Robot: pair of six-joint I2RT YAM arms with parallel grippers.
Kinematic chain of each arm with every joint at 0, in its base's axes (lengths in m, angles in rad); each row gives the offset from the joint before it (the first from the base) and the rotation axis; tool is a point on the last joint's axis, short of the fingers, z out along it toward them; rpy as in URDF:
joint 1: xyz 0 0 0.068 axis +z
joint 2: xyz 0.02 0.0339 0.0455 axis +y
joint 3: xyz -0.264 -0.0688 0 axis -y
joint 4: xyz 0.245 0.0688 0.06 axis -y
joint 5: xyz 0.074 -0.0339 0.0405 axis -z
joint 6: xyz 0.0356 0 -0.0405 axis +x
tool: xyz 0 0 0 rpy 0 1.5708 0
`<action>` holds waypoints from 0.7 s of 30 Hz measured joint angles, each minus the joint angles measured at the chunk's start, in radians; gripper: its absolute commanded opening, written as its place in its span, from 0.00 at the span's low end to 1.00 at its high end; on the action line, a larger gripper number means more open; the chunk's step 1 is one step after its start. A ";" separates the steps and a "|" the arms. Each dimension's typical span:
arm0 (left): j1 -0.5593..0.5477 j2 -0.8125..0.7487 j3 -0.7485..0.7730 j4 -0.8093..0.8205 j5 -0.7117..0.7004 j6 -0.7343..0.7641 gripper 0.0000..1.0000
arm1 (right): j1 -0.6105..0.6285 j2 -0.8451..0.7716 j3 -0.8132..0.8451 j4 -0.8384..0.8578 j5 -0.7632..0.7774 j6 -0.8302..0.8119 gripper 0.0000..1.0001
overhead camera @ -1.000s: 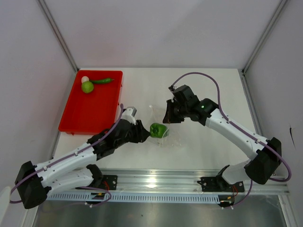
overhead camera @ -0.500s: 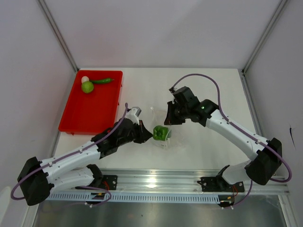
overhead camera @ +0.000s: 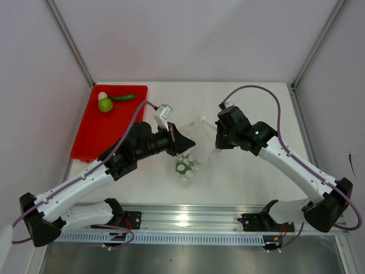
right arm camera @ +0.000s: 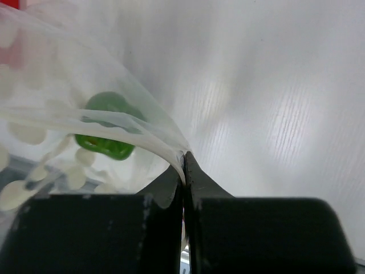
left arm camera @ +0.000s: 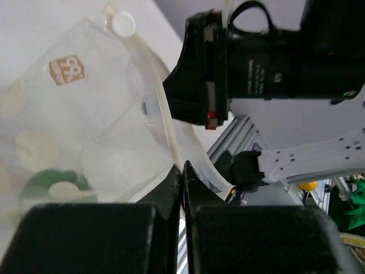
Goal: Place the food in the zip-top bag and seal the zipper
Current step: Adjust the zipper food storage bag at the center of the board.
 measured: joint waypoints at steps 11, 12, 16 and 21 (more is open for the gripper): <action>0.000 0.100 0.097 0.001 0.069 0.011 0.01 | -0.009 -0.202 0.048 -0.031 0.063 -0.032 0.00; 0.002 0.119 0.087 0.000 0.074 0.011 0.01 | -0.013 -0.206 0.048 -0.032 0.066 -0.034 0.00; 0.017 0.171 0.040 -0.002 0.097 0.001 0.01 | -0.021 -0.194 0.032 -0.034 0.074 -0.039 0.00; 0.040 0.217 0.008 -0.005 0.120 -0.011 0.37 | -0.021 -0.171 0.000 -0.046 0.077 -0.049 0.00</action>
